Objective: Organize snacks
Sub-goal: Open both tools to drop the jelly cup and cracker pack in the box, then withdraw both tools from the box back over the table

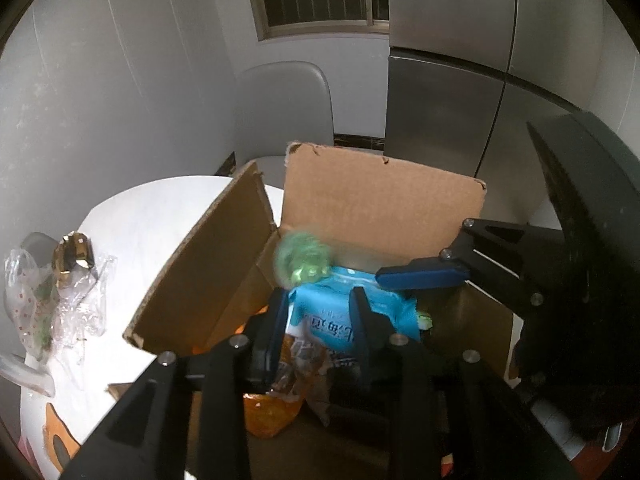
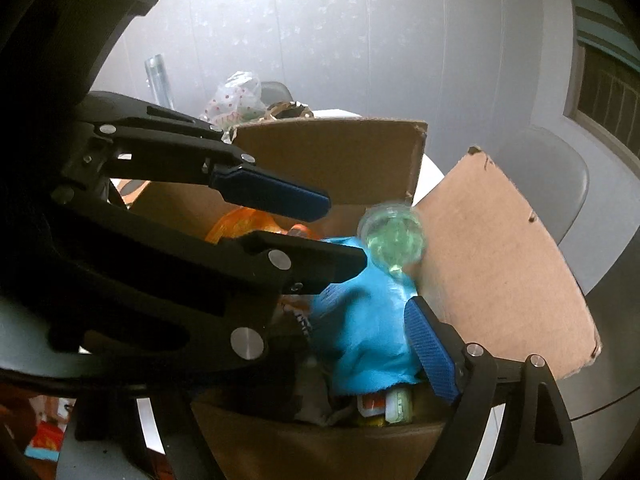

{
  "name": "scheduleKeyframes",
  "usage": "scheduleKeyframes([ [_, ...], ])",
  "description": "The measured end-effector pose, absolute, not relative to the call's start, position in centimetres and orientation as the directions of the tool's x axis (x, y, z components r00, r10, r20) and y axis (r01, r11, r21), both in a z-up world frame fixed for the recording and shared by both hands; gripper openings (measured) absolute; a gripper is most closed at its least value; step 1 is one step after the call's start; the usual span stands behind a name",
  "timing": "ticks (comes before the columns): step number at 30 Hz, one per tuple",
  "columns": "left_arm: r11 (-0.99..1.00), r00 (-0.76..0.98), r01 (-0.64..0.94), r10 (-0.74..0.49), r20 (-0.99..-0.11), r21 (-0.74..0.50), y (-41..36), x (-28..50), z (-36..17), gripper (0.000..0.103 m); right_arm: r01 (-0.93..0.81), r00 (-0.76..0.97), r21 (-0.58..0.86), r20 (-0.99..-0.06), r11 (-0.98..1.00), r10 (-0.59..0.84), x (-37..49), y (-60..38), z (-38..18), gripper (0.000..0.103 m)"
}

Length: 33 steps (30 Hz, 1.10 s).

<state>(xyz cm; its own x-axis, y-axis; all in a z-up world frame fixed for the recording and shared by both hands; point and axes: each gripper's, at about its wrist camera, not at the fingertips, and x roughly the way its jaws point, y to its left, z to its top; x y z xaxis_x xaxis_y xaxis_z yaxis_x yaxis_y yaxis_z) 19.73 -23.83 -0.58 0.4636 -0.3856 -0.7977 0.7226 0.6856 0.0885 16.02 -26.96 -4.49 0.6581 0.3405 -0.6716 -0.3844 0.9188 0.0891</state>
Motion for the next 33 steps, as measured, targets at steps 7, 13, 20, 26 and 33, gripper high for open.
scheduleKeyframes([
  [7,0.705,0.486,0.705,-0.4,-0.777,0.078,-22.6,19.6,0.2,0.038,-0.383,0.659,0.11,-0.663,0.917,0.355,14.9,-27.9,-4.4,0.082],
  [13,0.762,0.554,0.645,-0.419,-0.72,0.053,-19.1,18.3,2.6,0.047,-0.379,0.682,0.101,-0.641,0.92,0.351,13.1,-29.0,-3.6,0.082],
  [20,0.862,0.672,0.505,-0.362,-0.646,0.042,-10.9,15.6,5.5,0.057,-0.437,0.755,0.056,-0.519,0.898,0.4,9.2,-26.8,0.7,0.082],
  [26,0.935,0.745,0.348,-0.23,-0.626,0.069,-3.6,13.1,5.0,0.059,-0.576,0.718,0.011,-0.471,0.818,0.512,6.4,-20.5,3.0,0.082],
  [33,0.964,0.75,0.246,-0.126,-0.649,0.097,3.1,12.3,0.5,0.059,-0.703,0.574,0.043,-0.554,0.71,0.603,6.8,-12.8,0.4,0.082],
])
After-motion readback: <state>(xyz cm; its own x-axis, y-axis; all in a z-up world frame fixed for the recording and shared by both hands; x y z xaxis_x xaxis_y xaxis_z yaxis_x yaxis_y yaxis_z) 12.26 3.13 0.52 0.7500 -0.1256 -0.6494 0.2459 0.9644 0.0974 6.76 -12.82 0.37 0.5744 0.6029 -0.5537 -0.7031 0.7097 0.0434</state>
